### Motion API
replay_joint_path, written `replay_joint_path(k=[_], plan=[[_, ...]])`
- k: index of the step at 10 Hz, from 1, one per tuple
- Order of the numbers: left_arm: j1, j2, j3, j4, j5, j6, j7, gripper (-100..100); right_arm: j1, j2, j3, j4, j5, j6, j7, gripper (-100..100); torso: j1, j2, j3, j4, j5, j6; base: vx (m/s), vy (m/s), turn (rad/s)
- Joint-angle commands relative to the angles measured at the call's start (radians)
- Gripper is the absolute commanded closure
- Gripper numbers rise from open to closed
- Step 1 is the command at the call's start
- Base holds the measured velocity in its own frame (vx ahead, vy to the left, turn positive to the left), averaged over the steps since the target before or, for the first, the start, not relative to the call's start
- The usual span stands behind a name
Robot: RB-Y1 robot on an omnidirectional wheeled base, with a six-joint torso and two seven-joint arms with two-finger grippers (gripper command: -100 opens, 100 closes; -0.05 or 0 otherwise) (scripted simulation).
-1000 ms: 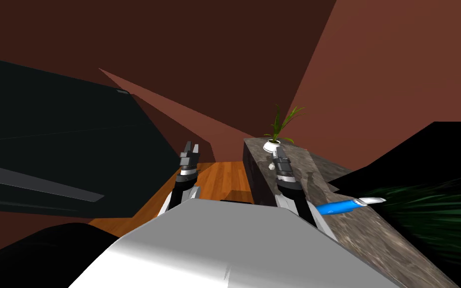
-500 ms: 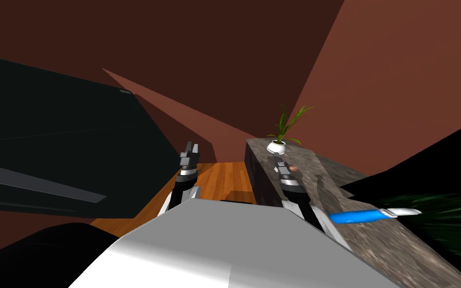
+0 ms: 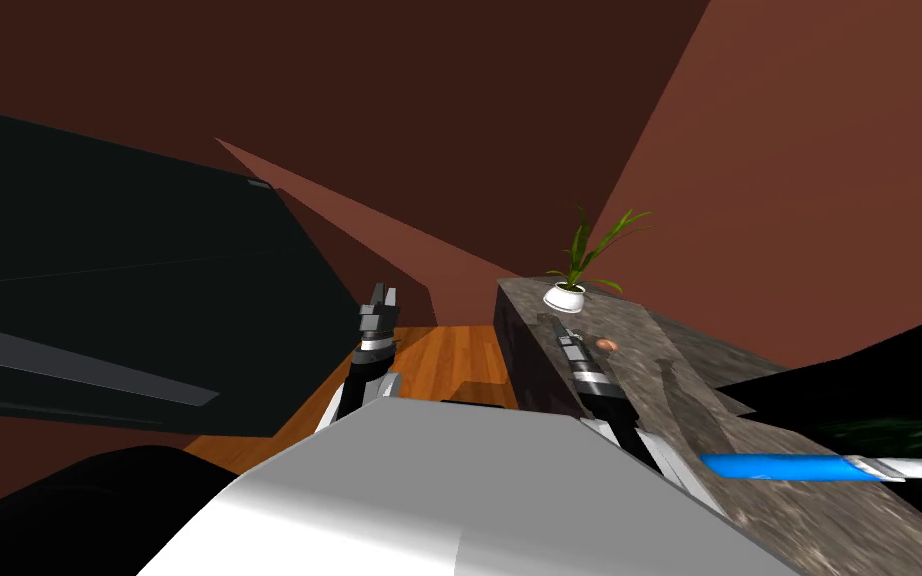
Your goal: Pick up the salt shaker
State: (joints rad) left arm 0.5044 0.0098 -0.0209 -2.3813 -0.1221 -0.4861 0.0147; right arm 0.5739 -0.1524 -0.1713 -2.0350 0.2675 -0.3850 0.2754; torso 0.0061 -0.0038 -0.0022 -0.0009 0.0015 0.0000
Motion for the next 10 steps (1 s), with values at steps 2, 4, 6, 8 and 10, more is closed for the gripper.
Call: replay_joint_path(k=[2, 4, 6, 8, 10], plan=[[0.0, 0.0, 0.0, 0.0, 0.0, 0.0, 0.0, 0, 0.03, -0.001, -0.059, 0.073, 0.042, 0.022, 0.052, -100, 0.0, -0.001, -0.001, 0.0, 0.0, 0.0, 0.071, 0.098, 0.028], [0.0, 0.0, 0.0, 0.0, 0.0, 0.0, 0.0, 0, 0.05, -0.001, -0.097, 0.117, 0.076, 0.048, 0.092, -100, 0.0, 0.0, 0.0, 0.0, 0.0, 0.0, 0.063, 0.088, 0.024], [0.0, 0.0, 0.0, 0.0, 0.0, 0.0, 0.0, 0, 0.066, -0.004, -0.133, 0.159, 0.109, 0.075, 0.131, -100, 0.0, -0.001, -0.001, 0.0, 0.0, 0.0, 0.081, 0.092, 0.007], [0.0, 0.0, 0.0, 0.0, 0.0, 0.0, 0.0, 0, 0.076, -0.012, -0.164, 0.198, 0.141, 0.104, 0.169, -100, -0.001, -0.001, -0.001, 0.0, 0.0, 0.0, 0.081, 0.067, -0.009], [0.0, 0.0, 0.0, 0.0, 0.0, 0.0, 0.0, 0, 0.081, -0.025, -0.191, 0.234, 0.17, 0.135, 0.204, -100, -0.002, -0.001, -0.001, 0.0, 0.0, 0.0, 0.08, 0.069, -0.032]])
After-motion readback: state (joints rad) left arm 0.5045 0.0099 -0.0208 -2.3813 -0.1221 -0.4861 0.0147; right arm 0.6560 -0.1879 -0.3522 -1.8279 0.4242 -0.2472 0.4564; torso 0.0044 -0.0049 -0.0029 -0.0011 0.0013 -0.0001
